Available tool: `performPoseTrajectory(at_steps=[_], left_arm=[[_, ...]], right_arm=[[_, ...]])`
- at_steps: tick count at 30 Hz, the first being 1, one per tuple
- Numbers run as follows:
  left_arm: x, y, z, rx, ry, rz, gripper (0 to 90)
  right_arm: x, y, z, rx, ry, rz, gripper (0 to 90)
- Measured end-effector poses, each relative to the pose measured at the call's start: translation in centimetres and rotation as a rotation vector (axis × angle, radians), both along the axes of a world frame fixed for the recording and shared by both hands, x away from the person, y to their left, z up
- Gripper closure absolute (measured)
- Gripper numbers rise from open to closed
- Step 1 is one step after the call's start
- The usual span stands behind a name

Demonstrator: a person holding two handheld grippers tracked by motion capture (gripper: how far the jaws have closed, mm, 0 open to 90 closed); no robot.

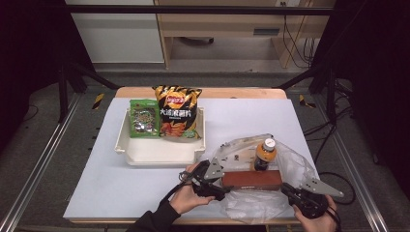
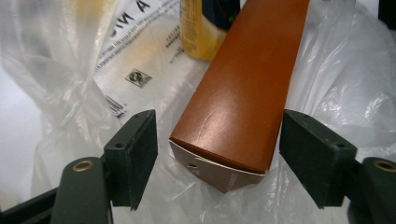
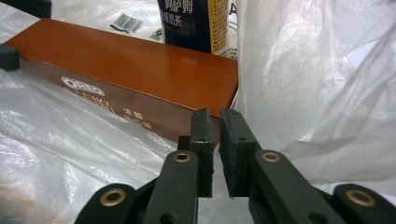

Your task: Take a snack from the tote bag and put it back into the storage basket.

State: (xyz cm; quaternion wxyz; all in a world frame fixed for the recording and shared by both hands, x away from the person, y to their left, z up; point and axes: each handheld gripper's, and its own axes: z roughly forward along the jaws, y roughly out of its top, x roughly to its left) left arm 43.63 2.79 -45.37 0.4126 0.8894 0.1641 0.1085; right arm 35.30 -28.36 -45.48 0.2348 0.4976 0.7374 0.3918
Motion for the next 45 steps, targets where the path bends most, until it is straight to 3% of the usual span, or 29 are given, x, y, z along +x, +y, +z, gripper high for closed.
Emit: performPoseTrajectory(at_steps=[5, 11, 17, 22, 26, 31, 38, 42, 45], left_arm=[[0.7, -0.8, -0.7, 0.027, 0.026, -0.032, 26.7], [1.3, -1.8, -1.1, 0.026, 0.063, -0.065, 29.2], [0.8, -1.1, -0.6, 0.017, 0.092, -0.103, 36.7], [-0.2, -0.7, -0.4, 0.036, 0.072, -0.111, 39.9], [-0.2, -0.8, -0.4, 0.059, 0.092, -0.101, 38.6], [0.1, -2.3, 0.1, 0.055, 0.084, -0.105, 31.5], [0.6, -4.8, 0.1, 0.07, 0.077, -0.122, 30.6], [0.8, -5.4, -0.2, 0.095, 0.073, -0.125, 34.8], [0.9, -5.2, -0.2, 0.086, 0.083, -0.142, 40.1]], right_arm=[[0.1, -0.1, -0.1, 0.014, 0.001, 0.006, 81.8], [0.1, -0.3, -0.3, 0.026, -0.004, 0.011, 82.0], [0.1, -0.3, -0.3, 0.027, -0.006, 0.005, 81.3], [0.2, -0.1, -0.4, 0.032, -0.003, 0.016, 81.0], [0.1, -0.1, -0.3, 0.031, -0.011, 0.017, 81.0], [0.0, -0.4, -0.2, 0.036, -0.019, 0.005, 84.1], [0.0, -0.6, -0.3, 0.035, -0.031, -0.006, 90.0], [0.2, -0.5, -0.5, 0.037, -0.026, 0.006, 90.0], [0.4, -0.3, -0.7, 0.03, -0.024, 0.007, 90.0]])
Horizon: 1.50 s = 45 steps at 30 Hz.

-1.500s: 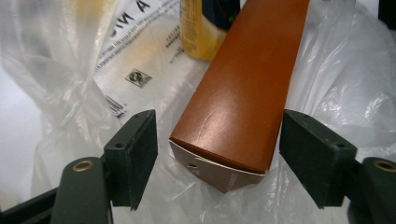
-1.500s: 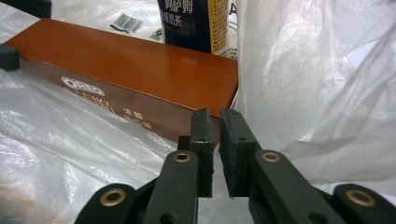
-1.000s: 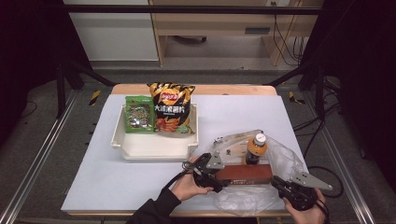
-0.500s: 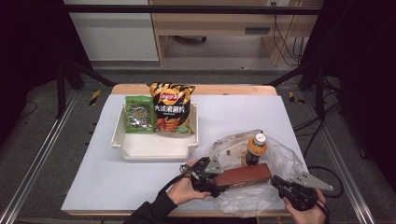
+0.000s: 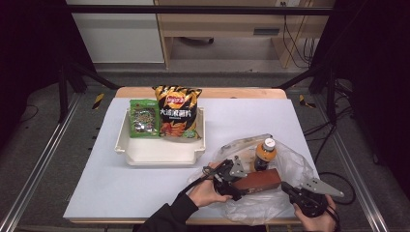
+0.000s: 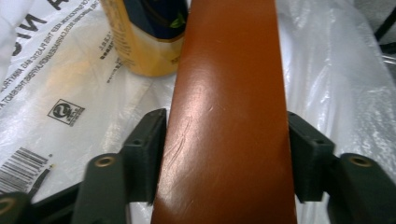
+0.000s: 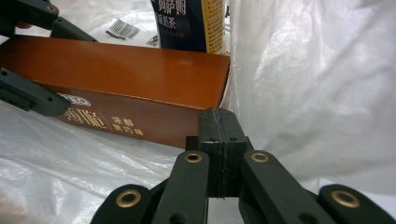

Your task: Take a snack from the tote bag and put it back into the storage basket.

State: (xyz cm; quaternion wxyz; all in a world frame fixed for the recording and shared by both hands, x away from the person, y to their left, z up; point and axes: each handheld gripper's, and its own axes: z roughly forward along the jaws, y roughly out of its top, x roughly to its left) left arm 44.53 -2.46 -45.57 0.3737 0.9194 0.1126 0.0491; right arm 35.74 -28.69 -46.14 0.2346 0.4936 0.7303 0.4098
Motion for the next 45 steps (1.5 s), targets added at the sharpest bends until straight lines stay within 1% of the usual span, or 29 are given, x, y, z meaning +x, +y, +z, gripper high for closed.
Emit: performPoseTrajectory(at_steps=[2, 4, 7, 8, 9, 12, 15, 16, 18, 20, 25, 29, 33, 34, 38, 39, 42, 45], left_arm=[[0.0, 0.0, 0.1, 0.006, -0.006, -0.011, 41.3], [-0.1, 0.0, 0.1, 0.008, -0.012, -0.015, 42.2], [-0.3, 0.2, 0.4, -0.006, -0.023, -0.017, 42.8], [-0.4, 0.3, 0.4, -0.036, -0.015, -0.028, 42.9], [-0.4, 0.6, 0.7, -0.032, -0.025, -0.012, 43.0], [-0.6, 1.2, 1.4, -0.06, -0.036, -0.01, 43.1], [-1.0, 1.9, 2.3, -0.077, -0.046, -0.018, 43.1], [-1.1, 2.1, 2.7, -0.086, -0.047, -0.019, 43.1], [-1.3, 2.4, 3.2, -0.119, -0.047, -0.015, 43.1], [-1.4, 2.6, 3.8, -0.142, -0.054, -0.011, 43.0], [-1.3, 2.9, 5.5, -0.188, -0.07, -0.003, 43.0], [-1.3, 3.3, 6.7, -0.213, -0.073, -0.005, 43.0], [-1.5, 3.9, 7.7, -0.22, -0.08, -0.01, 43.0], [-1.6, 4.1, 7.9, -0.228, -0.082, -0.008, 43.0], [-1.7, 5.3, 8.5, -0.218, -0.092, -0.006, 43.0], [-1.8, 5.5, 8.5, -0.223, -0.09, -0.003, 43.0], [-1.9, 6.8, 8.9, -0.231, -0.096, 0.01, 43.0], [-2.0, 8.1, 9.3, -0.233, -0.101, 0.027, 43.0]], right_arm=[[0.1, -0.1, 0.0, 0.005, 0.001, 0.001, 90.0], [0.1, 0.0, -0.1, -0.003, 0.003, -0.005, 90.0], [0.1, -0.2, -0.1, -0.006, 0.006, -0.012, 90.0], [0.1, -0.2, -0.1, -0.002, 0.007, -0.015, 90.0], [0.1, -0.3, -0.1, -0.006, 0.002, -0.017, 90.0], [0.1, -0.4, -0.2, -0.003, 0.007, -0.022, 90.0], [0.2, -0.3, -0.3, -0.004, 0.016, -0.022, 90.0], [0.2, -0.3, -0.3, -0.004, 0.018, -0.021, 90.0], [0.3, -0.3, -0.4, -0.004, 0.021, -0.02, 90.0], [0.3, -0.2, -0.4, -0.005, 0.022, -0.02, 90.0], [0.3, -0.1, -0.4, -0.005, 0.022, -0.018, 90.0], [0.3, -0.1, -0.3, -0.005, 0.017, -0.015, 90.0], [0.3, -0.1, -0.3, -0.001, 0.012, -0.013, 90.0], [0.3, -0.1, -0.2, -0.001, 0.011, -0.01, 90.0], [0.2, 0.0, -0.1, 0.006, -0.001, -0.009, 90.0], [0.2, 0.0, 0.0, 0.005, -0.004, -0.009, 90.0], [0.1, 0.1, 0.1, 0.003, -0.016, -0.006, 90.0], [0.1, 0.3, 0.3, -0.001, -0.028, -0.005, 87.3]])
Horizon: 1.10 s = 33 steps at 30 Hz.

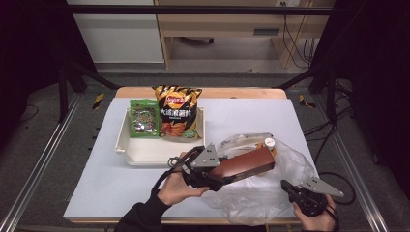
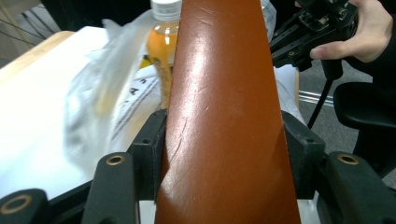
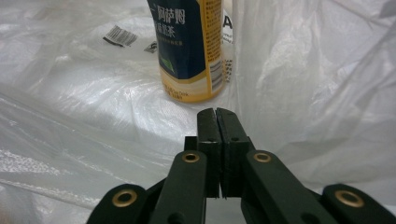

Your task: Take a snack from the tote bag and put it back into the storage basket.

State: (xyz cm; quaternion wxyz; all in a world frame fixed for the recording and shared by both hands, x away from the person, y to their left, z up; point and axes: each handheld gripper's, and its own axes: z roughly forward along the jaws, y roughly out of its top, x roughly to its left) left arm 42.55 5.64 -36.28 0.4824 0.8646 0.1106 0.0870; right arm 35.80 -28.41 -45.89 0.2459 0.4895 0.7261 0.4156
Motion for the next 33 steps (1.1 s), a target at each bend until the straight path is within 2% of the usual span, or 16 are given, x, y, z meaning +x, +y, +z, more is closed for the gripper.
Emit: performPoseTrajectory(at_steps=[7, 12, 17, 25, 33], left_arm=[[-0.1, 3.1, 0.3, -0.014, 0.001, 0.052, 43.0], [0.1, 5.5, 0.1, -0.008, 0.002, 0.096, 43.0], [0.3, 7.9, -0.2, -0.006, 0.004, 0.143, 43.0], [0.9, 11.1, 0.0, -0.002, 0.001, 0.209, 43.0], [1.9, 13.3, 0.1, -0.004, -0.001, 0.262, 43.0]], right_arm=[[-0.1, 0.6, 0.3, -0.009, -0.034, 0.032, 78.0], [-0.1, 0.9, 0.4, -0.004, -0.054, 0.044, 64.6], [0.0, 1.0, 0.2, -0.003, -0.055, 0.039, 53.8], [0.1, 1.1, 0.2, -0.002, -0.049, 0.036, 49.9], [0.1, 1.1, 0.1, -0.003, -0.048, 0.037, 48.9]])
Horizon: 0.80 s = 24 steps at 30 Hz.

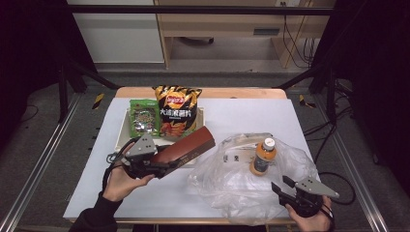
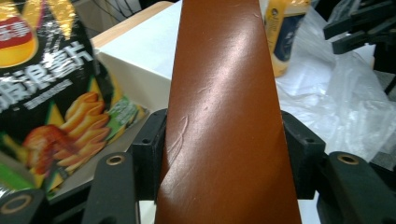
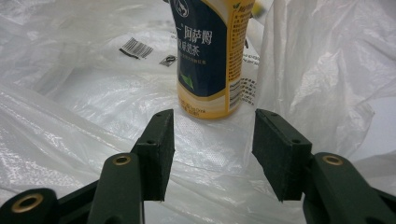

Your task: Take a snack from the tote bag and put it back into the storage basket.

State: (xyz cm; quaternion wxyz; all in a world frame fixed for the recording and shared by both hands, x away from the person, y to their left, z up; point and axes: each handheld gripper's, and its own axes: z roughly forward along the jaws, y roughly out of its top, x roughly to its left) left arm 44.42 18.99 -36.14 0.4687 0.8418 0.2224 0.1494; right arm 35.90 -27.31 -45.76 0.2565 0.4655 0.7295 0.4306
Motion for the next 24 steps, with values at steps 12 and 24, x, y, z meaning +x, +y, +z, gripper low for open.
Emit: performPoseTrajectory(at_steps=[12, 24], left_arm=[[1.6, 2.7, -0.8, 0.027, -0.003, 0.082, 42.9], [3.2, 4.5, -2.7, 0.06, 0.011, 0.129, 42.8]], right_arm=[[0.0, 0.0, -0.1, 0.0, 0.002, 0.001, 48.2], [0.1, 0.0, -0.2, -0.002, 0.007, 0.001, 47.9]])
